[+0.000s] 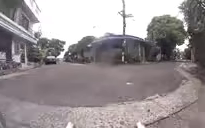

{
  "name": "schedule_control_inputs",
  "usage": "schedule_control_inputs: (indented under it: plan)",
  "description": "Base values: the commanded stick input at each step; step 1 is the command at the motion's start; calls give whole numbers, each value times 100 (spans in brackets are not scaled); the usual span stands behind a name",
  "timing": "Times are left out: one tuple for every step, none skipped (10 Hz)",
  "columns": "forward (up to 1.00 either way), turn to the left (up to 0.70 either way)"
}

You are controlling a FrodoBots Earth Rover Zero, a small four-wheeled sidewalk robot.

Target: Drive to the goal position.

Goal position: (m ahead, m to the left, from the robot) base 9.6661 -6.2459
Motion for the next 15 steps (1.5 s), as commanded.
schedule_control_inputs:
  plan:
    - [69, -14]
    - [66, -15]
    - [40, -20]
    - [7, -46]
    - [5, -70]
    - [5, -70]
    - [5, -70]
    - [5, -21]
    - [6, 0]
    - [9, 0]
    - [39, 0]
    - [68, 0]
    - [70, 0]
    - [70, 0]
    - [70, 0]
